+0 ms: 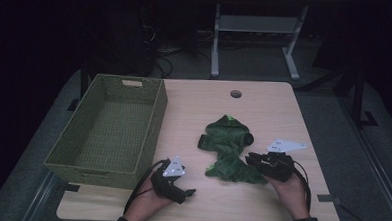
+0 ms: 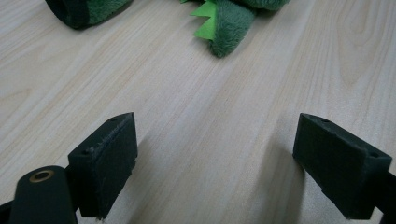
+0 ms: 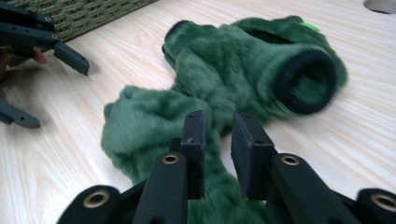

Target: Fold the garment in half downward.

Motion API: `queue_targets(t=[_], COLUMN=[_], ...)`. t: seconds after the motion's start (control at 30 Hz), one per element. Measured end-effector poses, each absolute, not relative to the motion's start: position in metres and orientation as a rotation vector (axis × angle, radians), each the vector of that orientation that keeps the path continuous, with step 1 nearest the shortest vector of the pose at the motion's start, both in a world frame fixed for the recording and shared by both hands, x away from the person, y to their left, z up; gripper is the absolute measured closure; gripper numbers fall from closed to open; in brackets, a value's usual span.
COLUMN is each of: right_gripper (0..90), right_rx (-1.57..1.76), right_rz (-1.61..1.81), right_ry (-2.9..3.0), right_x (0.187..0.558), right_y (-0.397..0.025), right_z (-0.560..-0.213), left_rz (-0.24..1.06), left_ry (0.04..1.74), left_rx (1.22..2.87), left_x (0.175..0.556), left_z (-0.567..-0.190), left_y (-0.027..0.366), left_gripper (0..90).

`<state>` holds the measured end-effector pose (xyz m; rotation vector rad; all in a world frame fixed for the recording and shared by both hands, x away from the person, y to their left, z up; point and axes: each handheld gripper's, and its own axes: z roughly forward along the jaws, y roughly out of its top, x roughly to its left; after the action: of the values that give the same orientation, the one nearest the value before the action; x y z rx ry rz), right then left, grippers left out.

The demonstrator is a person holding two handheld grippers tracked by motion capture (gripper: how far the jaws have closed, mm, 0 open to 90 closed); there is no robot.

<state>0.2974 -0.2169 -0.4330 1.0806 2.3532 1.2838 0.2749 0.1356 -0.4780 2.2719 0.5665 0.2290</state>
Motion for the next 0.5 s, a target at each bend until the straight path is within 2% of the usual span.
queue_targets(t=[0.33, 0.5], right_gripper=[64.8, 64.0], right_rx=[1.090, 1.121], right_rz=[1.278, 1.262], right_ry=[2.326, 2.318], right_x=[0.280, 0.272], right_y=[-0.252, -0.267], right_z=[-0.438, -0.443], left_rz=[0.230, 0.229], left_ry=[0.563, 0.564], left_rx=[2.276, 2.275], left_x=[0.275, 0.275], left_z=[-0.478, -0.478], left_y=[0.136, 0.136], left_gripper=[13.2, 13.6])
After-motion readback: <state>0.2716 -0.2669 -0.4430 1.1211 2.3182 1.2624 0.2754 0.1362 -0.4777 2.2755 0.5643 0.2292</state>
